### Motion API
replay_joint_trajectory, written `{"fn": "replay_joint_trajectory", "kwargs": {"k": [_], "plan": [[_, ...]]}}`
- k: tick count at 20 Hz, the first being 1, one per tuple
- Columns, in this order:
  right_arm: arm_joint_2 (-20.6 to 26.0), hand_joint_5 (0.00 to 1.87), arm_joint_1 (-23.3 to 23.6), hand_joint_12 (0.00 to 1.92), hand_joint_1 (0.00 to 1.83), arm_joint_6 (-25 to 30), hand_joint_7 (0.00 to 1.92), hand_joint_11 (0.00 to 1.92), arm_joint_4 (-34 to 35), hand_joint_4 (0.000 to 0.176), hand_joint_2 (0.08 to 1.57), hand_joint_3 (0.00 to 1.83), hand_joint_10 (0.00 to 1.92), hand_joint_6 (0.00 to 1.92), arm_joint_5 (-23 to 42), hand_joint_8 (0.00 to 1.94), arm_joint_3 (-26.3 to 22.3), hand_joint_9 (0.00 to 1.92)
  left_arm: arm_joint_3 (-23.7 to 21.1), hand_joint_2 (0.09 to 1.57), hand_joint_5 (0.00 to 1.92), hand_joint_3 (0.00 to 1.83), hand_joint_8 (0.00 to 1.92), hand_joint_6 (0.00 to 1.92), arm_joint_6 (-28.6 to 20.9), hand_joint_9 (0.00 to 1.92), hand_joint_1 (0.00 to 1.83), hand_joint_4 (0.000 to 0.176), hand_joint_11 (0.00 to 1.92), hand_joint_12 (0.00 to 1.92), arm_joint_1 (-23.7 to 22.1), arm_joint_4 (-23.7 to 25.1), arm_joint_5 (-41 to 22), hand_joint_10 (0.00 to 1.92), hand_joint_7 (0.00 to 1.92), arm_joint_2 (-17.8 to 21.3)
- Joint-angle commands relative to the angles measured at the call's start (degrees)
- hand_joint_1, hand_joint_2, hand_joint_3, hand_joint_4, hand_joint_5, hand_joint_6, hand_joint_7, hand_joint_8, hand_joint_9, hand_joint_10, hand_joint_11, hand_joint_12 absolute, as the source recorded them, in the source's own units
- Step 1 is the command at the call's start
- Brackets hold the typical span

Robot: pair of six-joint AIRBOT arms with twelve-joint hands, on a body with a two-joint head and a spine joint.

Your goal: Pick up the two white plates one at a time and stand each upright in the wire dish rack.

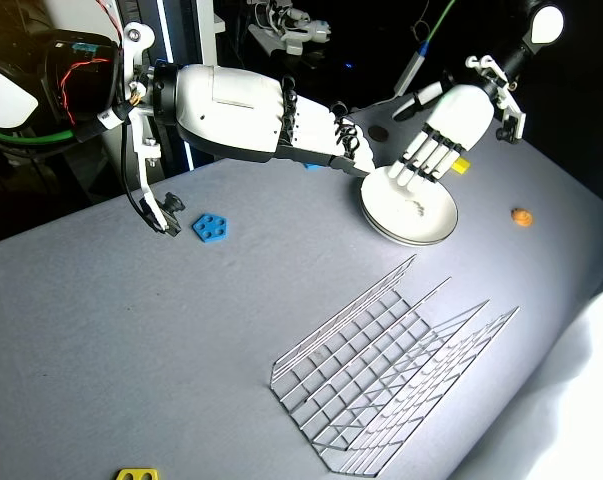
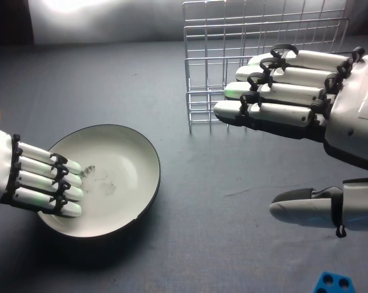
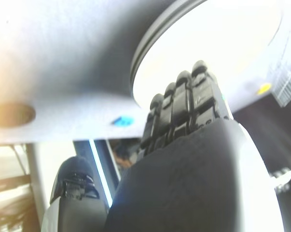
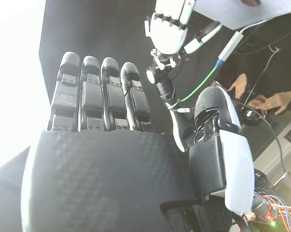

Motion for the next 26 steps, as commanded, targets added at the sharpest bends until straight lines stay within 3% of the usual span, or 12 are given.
{"fn": "replay_joint_trajectory", "kwargs": {"k": [1, 15, 18, 21, 26], "plan": [[0.21, 0.17, 0.37, 0.24, 0.11, 0.03, 0.13, 0.0, 0.54, 0.0, 1.21, 0.0, 0.0, 0.0, 7.1, 0.0, -0.29, 0.1, 0.43, 1.1, 0.0, 0.0, 0.0, 0.0, 0.09, 0.0, 0.0, 0.0, 0.0, 0.0, 0.05, -3.61, -2.48, 0.0, 0.0, -0.2], [0.2, 0.13, 0.06, 0.21, 0.08, -0.45, 0.1, 0.0, 0.44, 0.0, 1.21, 0.0, 0.0, 0.0, 7.08, 0.0, -0.29, 0.07, 6.54, 1.1, 0.0, 0.0, 0.0, 0.0, 0.09, 0.0, 0.0, 0.0, 0.0, 0.0, 1.18, -4.09, -3.1, 0.0, 0.0, -2.97], [0.2, 0.17, -0.22, 0.31, 0.2, -0.6, 0.13, 0.0, 0.44, 0.0, 1.18, 0.0, 0.01, 0.01, 7.0, 0.0, -0.28, 0.11, 6.97, 1.1, 0.0, 0.0, 0.0, 0.0, 0.14, 0.0, 0.0, 0.0, 0.0, 0.0, 1.84, -4.09, -3.15, 0.0, 0.0, -3.27], [0.18, 0.12, -0.37, 0.22, 0.2, -1.3, 0.08, 0.0, 0.44, 0.0, 1.16, 0.0, 0.0, 0.0, 6.98, 0.0, -0.28, 0.05, 7.25, 1.1, 0.01, 0.0, 0.0, 0.01, 0.64, 0.0, 0.0, 0.0, 0.0, 0.0, 2.34, -4.08, -3.14, 0.0, 0.0, -3.39], [0.04, 0.1, -0.48, 0.26, 0.6, -2.87, 0.05, 0.0, 0.46, 0.0, 1.06, 0.0, 0.0, 0.0, 6.57, 0.0, -0.25, 0.04, 7.21, 1.1, 0.02, 0.0, 0.0, 0.01, 0.85, 0.0, 0.0, 0.0, 0.0, 0.0, 3.04, -4.05, -2.97, 0.0, 0.0, -3.66]]}}
